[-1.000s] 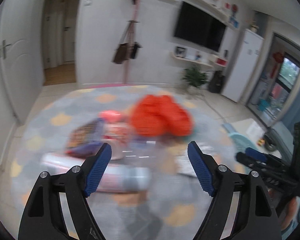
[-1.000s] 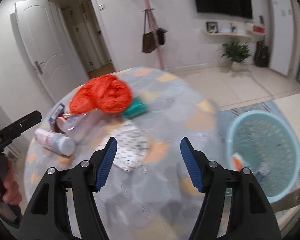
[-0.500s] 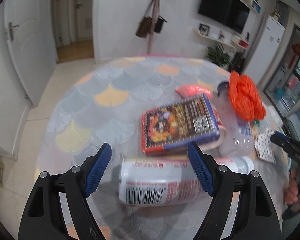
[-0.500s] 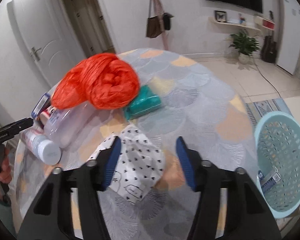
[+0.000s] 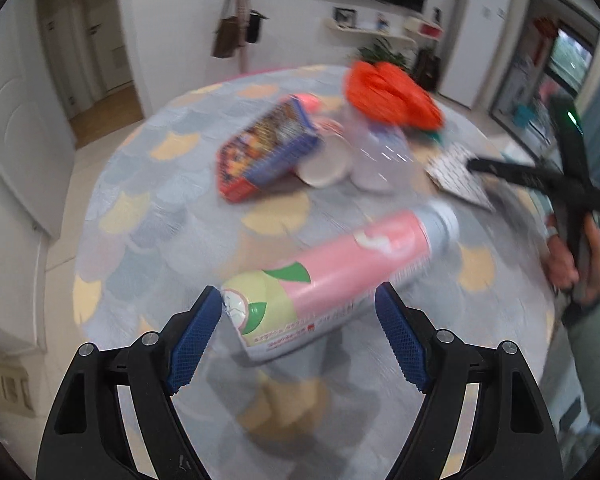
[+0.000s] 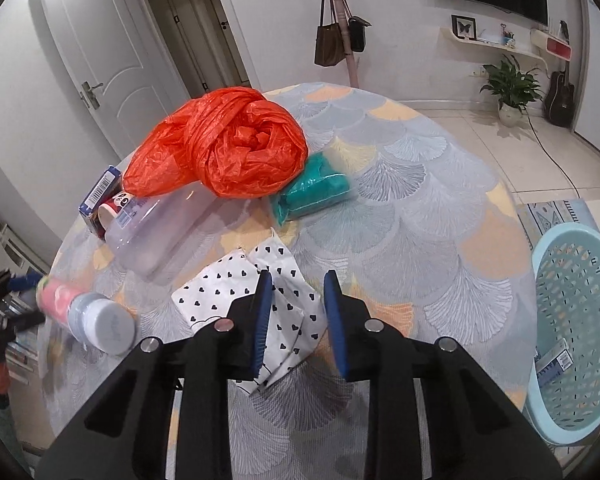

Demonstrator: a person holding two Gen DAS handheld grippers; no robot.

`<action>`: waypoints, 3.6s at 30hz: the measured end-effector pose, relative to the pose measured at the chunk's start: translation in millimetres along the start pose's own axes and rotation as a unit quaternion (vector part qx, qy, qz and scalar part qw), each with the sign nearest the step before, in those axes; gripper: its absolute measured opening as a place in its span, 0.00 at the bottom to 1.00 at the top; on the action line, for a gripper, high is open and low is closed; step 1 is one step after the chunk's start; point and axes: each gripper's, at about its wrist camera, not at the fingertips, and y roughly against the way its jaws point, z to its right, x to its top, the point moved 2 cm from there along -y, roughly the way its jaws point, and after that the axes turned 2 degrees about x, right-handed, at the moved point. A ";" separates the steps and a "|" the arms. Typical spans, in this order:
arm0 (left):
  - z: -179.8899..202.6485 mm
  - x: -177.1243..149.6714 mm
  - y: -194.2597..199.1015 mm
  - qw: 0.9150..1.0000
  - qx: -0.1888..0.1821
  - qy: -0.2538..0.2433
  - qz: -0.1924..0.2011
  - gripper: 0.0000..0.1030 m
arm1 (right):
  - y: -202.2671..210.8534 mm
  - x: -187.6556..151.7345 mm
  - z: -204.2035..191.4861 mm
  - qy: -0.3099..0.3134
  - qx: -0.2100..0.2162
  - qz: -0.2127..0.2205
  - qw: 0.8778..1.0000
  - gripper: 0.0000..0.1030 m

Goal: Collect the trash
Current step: 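Grasp the pink spray bottle with the left tool while the right tool grasps the polka-dot tissue pack, then carry the spray bottle and tissue pack to the blue basket and release both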

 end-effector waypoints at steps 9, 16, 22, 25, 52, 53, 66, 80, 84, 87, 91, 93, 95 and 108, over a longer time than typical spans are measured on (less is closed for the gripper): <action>52.4 -2.3 7.8 0.997 0.000 -0.080 -0.007 0.75 | 3.4 -4.2 -12.9 0.023 -0.012 0.005 1.000 0.22; 76.9 36.2 -20.5 0.993 -0.008 -0.112 -0.023 0.75 | 16.8 -17.3 -24.1 0.045 -0.025 0.023 0.998 0.10; 95.6 39.1 -48.1 0.990 0.036 -0.124 -0.050 0.74 | 28.4 -35.7 -23.2 0.046 -0.024 0.025 0.998 0.10; 95.9 36.5 -50.2 0.991 0.051 -0.116 -0.042 0.61 | 33.2 -45.0 -26.3 0.049 -0.016 0.024 0.998 0.10; 89.9 30.6 -17.3 0.995 -0.041 0.074 0.060 0.46 | 20.7 -22.1 -39.9 0.075 -0.027 0.008 0.997 0.06; 92.4 33.3 -15.0 0.994 -0.042 0.073 0.066 0.46 | 28.8 -21.2 -39.0 0.073 -0.025 0.018 0.997 0.06; 172.3 90.7 -0.2 0.989 -0.075 0.012 0.124 0.45 | 131.6 -13.9 41.9 -0.004 -0.063 0.139 0.988 0.06; 324.9 159.3 -29.7 0.972 -0.171 -0.075 0.144 0.44 | 195.1 -52.6 189.0 -0.142 -0.147 0.176 0.963 0.06; 362.3 165.6 -54.6 0.968 -0.190 -0.094 0.132 0.44 | 177.8 -70.6 220.1 -0.171 -0.179 0.148 0.957 0.06; 386.5 168.1 -82.5 0.969 -0.199 -0.099 0.107 0.44 | 163.1 -83.0 236.3 -0.193 -0.193 0.124 0.954 0.06; 406.7 165.6 -119.8 0.973 -0.191 -0.109 0.069 0.44 | 144.0 -97.3 257.2 -0.226 -0.196 0.094 0.950 0.06; 412.3 164.5 -135.3 0.975 -0.184 -0.113 0.051 0.45 | 137.6 -101.7 264.1 -0.234 -0.194 0.082 0.949 0.06; 413.1 165.2 -144.7 0.976 -0.185 -0.112 0.037 0.45 | 132.0 -105.4 266.9 -0.237 -0.190 0.072 0.950 0.06; 380.5 152.8 -132.6 0.977 -0.187 -0.093 0.045 0.66 | 129.2 -103.0 260.1 -0.245 -0.180 0.064 0.951 0.20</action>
